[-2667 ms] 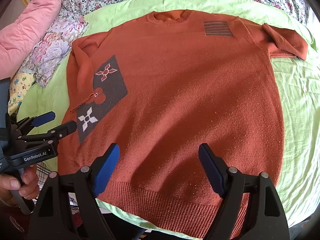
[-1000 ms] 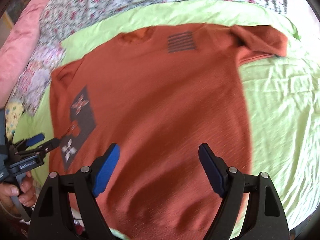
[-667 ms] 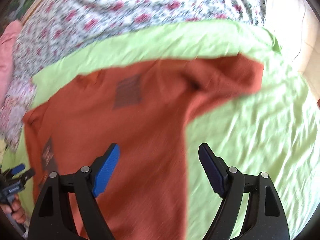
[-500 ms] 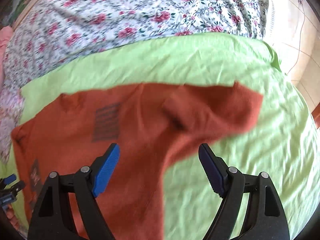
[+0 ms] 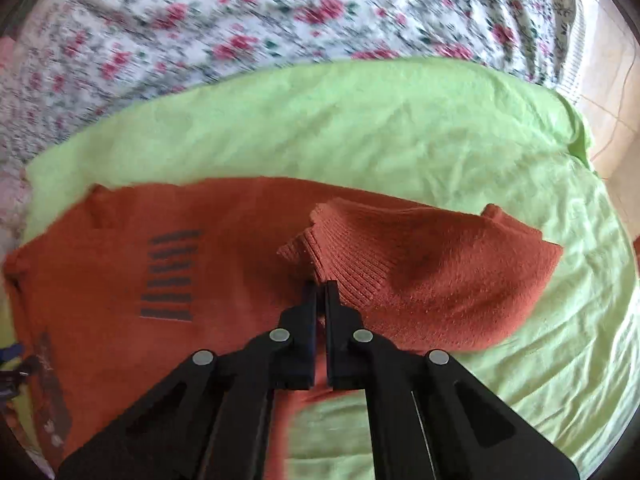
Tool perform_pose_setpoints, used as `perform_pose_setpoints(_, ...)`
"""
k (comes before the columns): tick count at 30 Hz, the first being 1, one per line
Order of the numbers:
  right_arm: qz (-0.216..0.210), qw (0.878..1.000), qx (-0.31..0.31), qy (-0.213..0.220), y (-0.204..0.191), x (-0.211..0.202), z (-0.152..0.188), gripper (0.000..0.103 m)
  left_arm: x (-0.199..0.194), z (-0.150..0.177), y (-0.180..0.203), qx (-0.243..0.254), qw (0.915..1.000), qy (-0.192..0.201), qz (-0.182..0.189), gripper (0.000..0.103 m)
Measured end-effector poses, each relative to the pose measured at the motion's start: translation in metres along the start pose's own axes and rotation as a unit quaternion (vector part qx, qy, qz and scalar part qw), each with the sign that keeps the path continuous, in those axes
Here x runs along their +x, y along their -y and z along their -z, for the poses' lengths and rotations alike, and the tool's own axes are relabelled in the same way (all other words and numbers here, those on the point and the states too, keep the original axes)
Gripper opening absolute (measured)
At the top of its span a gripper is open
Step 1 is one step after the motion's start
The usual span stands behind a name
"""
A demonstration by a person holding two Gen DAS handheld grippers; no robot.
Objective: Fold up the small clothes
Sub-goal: 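Grasp the sleeve cuff with the right gripper and fold it across the body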
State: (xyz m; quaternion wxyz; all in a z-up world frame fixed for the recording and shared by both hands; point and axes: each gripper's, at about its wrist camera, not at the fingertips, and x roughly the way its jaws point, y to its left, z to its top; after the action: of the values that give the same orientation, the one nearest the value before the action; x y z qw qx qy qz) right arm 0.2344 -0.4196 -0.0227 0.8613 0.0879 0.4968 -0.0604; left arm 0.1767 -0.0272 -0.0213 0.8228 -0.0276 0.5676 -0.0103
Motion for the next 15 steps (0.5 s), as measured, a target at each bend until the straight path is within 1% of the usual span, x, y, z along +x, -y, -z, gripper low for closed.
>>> perform_pose_setpoints(1, -0.037, 0.999, 0.006, 0.006, -0.014, -0.009, -0.001, 0.004, 0.0, 0.001, -0.002, -0.002, 1.0, 0.0, 0.001, 0.088)
perform_pose_setpoints(3, -0.086, 0.996, 0.004, 0.013, -0.041, -0.019, 0.0, 0.004, -0.001, 0.003, -0.008, -0.005, 1.0, 0.0, 0.004, 0.088)
perform_pose_setpoints(4, -0.115, 0.993, -0.005, 0.016, -0.064, -0.024, -0.002, 0.004, -0.003, 0.004, -0.011, -0.008, 1.0, 0.0, 0.005, 0.088)
perform_pose_setpoints(6, -0.162, 0.986, -0.016, 0.017, -0.099, -0.028, -0.002, 0.004, -0.007, 0.007, -0.019, -0.013, 0.9999, 0.002, 0.007, 0.088)
perform_pose_setpoints(8, -0.224, 0.974, -0.029, 0.007, -0.148, -0.025, -0.004, 0.004, -0.012, 0.009, -0.026, -0.021, 0.9997, 0.006, 0.006, 0.088)
perform_pose_setpoints(10, -0.258, 0.965, -0.051, -0.003, -0.191, -0.019, -0.002, 0.004, -0.018, 0.012, -0.037, -0.031, 0.9994, 0.011, 0.006, 0.088)
perform_pose_setpoints(12, -0.281, 0.957, -0.068, -0.014, -0.223, -0.013, 0.001, 0.004, -0.024, 0.015, -0.049, -0.043, 0.9989, 0.015, 0.006, 0.088)
perform_pose_setpoints(13, -0.297, 0.952, -0.076, -0.025, -0.244, -0.006, 0.004, 0.004, -0.025, 0.016, -0.053, -0.048, 0.9987, 0.016, 0.006, 0.088)
perform_pose_setpoints(15, -0.317, 0.944, -0.083, -0.043, -0.269, 0.005, 0.008, 0.004, -0.028, 0.02, -0.063, -0.06, 0.9981, 0.016, 0.007, 0.088)
